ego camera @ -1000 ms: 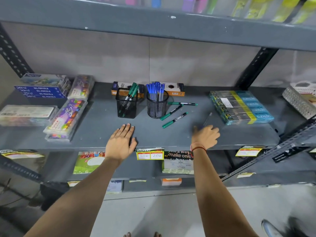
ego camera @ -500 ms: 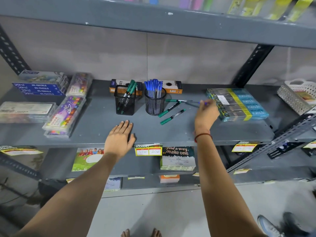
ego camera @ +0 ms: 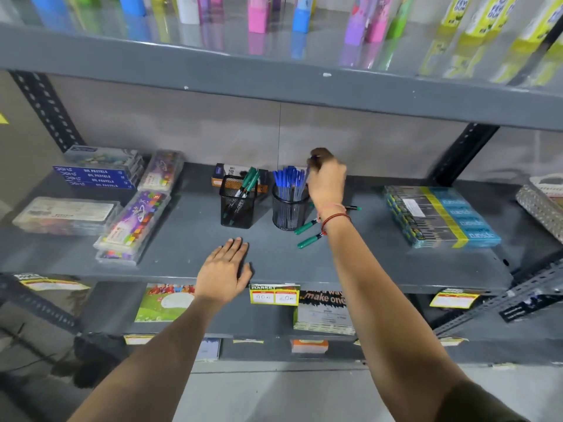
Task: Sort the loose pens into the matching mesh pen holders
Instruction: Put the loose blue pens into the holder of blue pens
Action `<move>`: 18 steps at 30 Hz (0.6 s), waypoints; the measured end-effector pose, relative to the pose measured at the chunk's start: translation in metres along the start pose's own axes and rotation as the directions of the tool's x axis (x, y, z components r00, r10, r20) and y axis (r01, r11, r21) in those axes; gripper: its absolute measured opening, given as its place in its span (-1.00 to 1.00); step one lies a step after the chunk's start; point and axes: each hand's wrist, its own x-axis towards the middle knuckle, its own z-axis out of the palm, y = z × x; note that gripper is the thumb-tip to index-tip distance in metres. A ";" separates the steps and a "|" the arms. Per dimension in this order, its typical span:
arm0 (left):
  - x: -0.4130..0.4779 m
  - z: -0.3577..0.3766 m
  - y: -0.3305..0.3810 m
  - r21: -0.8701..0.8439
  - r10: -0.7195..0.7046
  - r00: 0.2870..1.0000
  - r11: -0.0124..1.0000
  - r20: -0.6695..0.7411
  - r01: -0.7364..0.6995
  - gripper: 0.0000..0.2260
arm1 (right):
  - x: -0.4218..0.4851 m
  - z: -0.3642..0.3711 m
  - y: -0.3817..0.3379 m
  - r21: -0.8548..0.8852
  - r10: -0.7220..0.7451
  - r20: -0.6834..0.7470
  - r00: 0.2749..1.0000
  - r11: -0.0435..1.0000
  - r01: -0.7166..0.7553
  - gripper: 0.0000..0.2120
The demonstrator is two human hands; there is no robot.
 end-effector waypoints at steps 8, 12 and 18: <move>0.000 0.002 -0.002 0.020 0.008 1.000 1.000 0.000 -0.008 -0.43 | -0.018 0.023 0.025 -0.226 0.058 0.324 0.944 0.974 0.018 -0.62; 0.000 0.003 -0.002 0.006 0.011 1.000 1.000 -0.010 -0.011 -0.46 | -0.037 0.005 0.050 -0.125 0.085 0.138 0.987 0.990 -0.068 -0.66; -0.001 0.004 -0.003 -0.010 0.014 1.000 1.000 -0.024 -0.014 -0.46 | -0.085 0.000 0.098 -0.327 0.094 0.491 0.866 0.941 0.083 -0.67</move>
